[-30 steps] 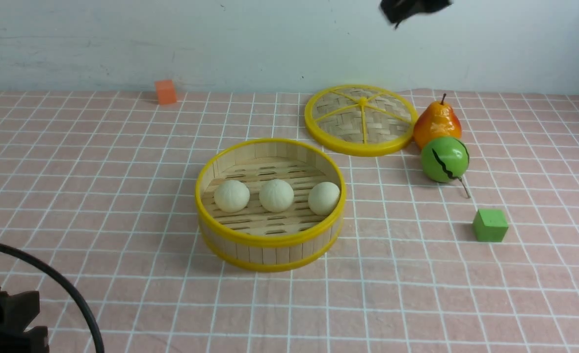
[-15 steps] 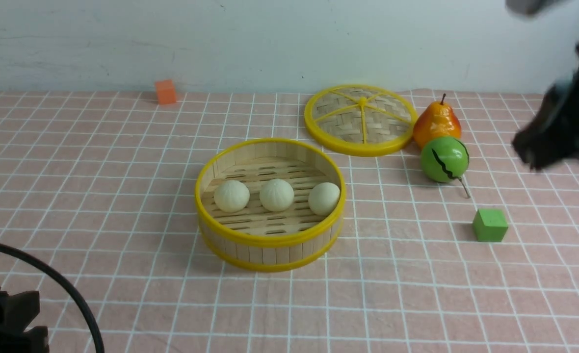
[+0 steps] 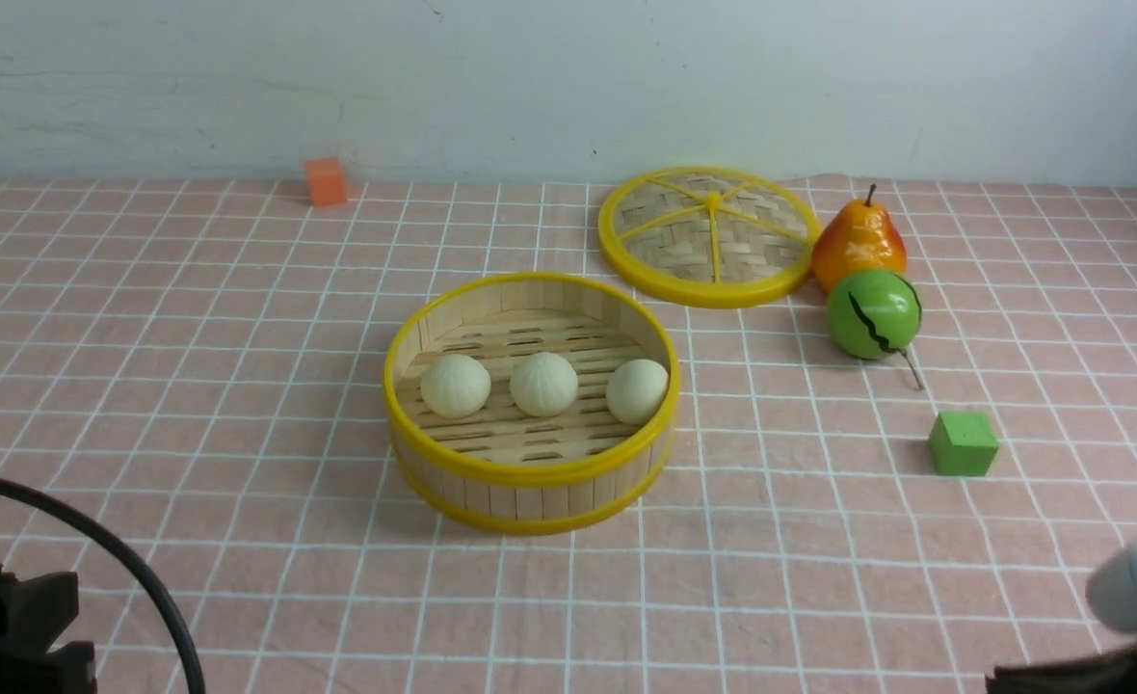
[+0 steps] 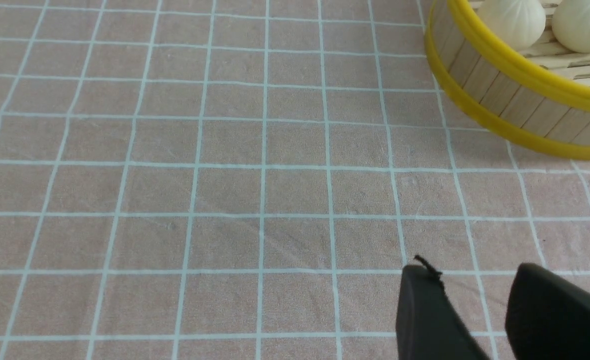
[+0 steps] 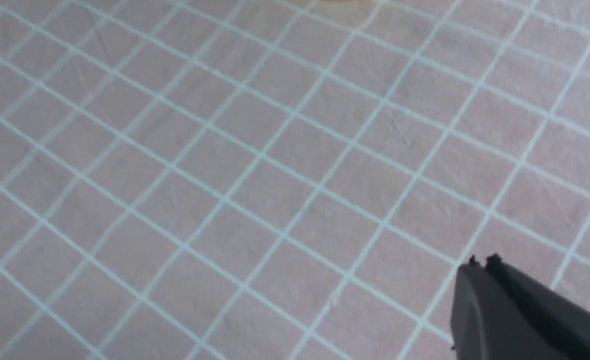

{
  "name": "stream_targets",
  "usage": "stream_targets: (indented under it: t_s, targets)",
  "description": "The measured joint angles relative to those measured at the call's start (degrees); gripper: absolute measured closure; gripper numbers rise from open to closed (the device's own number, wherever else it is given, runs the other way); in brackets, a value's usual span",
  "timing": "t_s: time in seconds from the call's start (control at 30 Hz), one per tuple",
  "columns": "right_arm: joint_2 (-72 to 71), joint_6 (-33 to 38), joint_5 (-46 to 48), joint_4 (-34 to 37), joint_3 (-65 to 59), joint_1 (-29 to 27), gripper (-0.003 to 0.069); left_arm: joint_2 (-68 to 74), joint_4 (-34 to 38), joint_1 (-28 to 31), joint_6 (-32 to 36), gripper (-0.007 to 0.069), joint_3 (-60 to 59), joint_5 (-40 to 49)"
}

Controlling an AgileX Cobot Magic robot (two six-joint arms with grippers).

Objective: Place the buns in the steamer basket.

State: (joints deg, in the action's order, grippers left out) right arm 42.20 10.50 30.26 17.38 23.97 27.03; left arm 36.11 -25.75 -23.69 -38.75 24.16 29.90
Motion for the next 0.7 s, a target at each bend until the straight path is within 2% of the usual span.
stream_targets:
  t_s: [0.1, 0.23, 0.33, 0.37, 0.4, 0.43, 0.63, 0.67, 0.7]
  targets:
    - [-4.1, 0.0, -1.6, -0.7, -4.8, 0.0, 0.067, 0.0, 0.0, 0.0, 0.0, 0.0386, 0.0, 0.0]
    - [-10.0, 0.0, -8.8, -1.1, -9.7, 0.0, 0.067, 0.0, 0.0, 0.0, 0.0, 0.0386, 0.0, 0.0]
    - [-18.7, 0.0, -25.0, -2.0, -17.6, -1.0, 0.067, 0.0, 0.0, 0.0, 0.0, 0.0386, 0.0, 0.0]
    - [-19.2, 0.0, -25.9, -2.1, -18.8, -1.1, 0.067, 0.0, 0.0, 0.0, 0.0, 0.0386, 0.0, 0.0]
    - [-23.7, 0.0, -32.2, -2.5, -22.9, -2.6, 0.067, 0.0, 0.0, 0.0, 0.0, 0.0386, 0.0, 0.0]
    - [-26.6, 0.0, -33.6, -2.9, -24.4, -3.9, 0.067, 0.0, 0.0, 0.0, 0.0, 0.0386, 0.0, 0.0]
    - [-39.4, -0.1, -28.7, -6.0, -25.4, -13.8, 0.067, 0.0, 0.0, 0.0, 0.0, 0.0386, 0.0, -0.1]
    - [-42.0, -1.0, -24.2, -7.0, -25.4, -17.9, 0.067, 0.0, 0.0, 0.0, 0.0, 0.0386, 0.0, -0.1]
    - [-42.1, -1.1, -24.2, -7.0, -25.4, -17.9, 0.067, 0.0, 0.0, 0.0, 0.0, 0.0386, 0.0, 0.0]
